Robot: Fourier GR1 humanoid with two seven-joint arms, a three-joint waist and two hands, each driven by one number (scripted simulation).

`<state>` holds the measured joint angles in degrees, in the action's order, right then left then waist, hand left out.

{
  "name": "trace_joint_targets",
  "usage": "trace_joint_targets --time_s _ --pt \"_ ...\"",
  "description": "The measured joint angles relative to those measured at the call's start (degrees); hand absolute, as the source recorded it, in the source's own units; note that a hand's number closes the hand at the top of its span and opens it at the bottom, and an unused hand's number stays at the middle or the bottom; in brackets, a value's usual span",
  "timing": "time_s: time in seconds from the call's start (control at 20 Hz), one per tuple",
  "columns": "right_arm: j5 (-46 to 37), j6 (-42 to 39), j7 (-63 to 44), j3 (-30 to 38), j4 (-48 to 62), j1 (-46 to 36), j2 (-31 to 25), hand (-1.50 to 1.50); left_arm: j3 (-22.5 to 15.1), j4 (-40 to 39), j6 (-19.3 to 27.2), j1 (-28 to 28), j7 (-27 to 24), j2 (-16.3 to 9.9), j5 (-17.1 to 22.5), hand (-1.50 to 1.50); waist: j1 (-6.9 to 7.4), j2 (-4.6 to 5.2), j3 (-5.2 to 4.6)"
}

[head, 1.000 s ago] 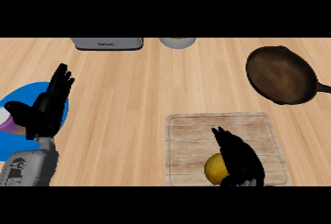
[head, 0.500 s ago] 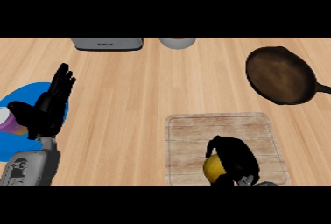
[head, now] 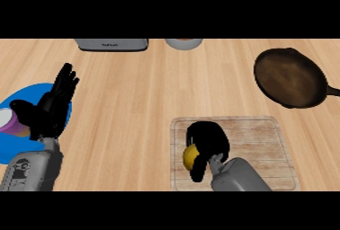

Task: Pick the lemon from the cutting board and place it in the pan

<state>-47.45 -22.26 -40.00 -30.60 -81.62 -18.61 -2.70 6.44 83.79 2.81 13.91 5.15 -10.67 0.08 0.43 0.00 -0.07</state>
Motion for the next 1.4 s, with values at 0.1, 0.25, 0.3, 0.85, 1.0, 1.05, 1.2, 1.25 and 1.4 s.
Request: trace_joint_targets --time_s 0.1,0.25,0.3,0.85,1.0,1.05,1.2,1.25,1.4 --pt "-1.74 3.47 0.94 0.2 2.6 -1.62 0.98 1.5 -0.43 0.2 0.37 -0.21 -0.16 0.59 -0.4 0.0 -0.02 0.02 0.03" --pt "-6.0 8.52 0.61 0.2 1.37 -3.78 1.0 1.5 0.02 -0.16 0.0 -0.3 -0.69 0.29 -0.11 0.0 -0.26 -0.02 0.06" --pt "-7.44 10.15 0.76 0.25 0.25 -4.58 0.5 1.5 0.09 -0.47 0.13 0.02 -0.65 0.43 -0.07 0.0 -0.42 -0.05 0.06" --pt "-13.73 18.66 -0.91 7.81 -15.13 -6.52 -3.17 1.5 0.48 -0.21 0.19 -0.1 -0.59 0.34 -0.13 0.0 -0.72 -0.1 0.07" --pt "-11.77 20.38 -0.07 12.49 -16.54 -7.34 -3.25 1.5 0.05 0.62 0.28 -0.94 -0.77 0.59 -0.54 0.0 -0.54 -0.07 0.07" --pt "-10.77 21.23 1.03 14.58 -16.46 -7.5 -3.89 1.5 0.21 0.28 0.23 -0.73 -0.85 0.49 -0.51 0.0 -0.53 -0.03 0.07" --pt "-4.93 24.17 5.39 22.31 -13.95 -8.92 -5.21 1.5 0.22 0.26 -0.08 -0.87 -1.35 0.42 -0.45 0.0 -0.31 0.11 0.1" --pt "-2.83 24.84 7.21 25.1 -12.82 -9.42 -6.24 1.5 0.05 0.92 0.08 -0.89 -0.74 0.55 -0.49 0.0 -0.21 0.13 0.11" --pt "1.28 27.16 12.96 31.64 -7.34 -10.12 -9.23 1.5 0.04 -0.14 0.14 0.11 -0.78 0.67 -0.65 0.0 -0.17 0.22 0.11"
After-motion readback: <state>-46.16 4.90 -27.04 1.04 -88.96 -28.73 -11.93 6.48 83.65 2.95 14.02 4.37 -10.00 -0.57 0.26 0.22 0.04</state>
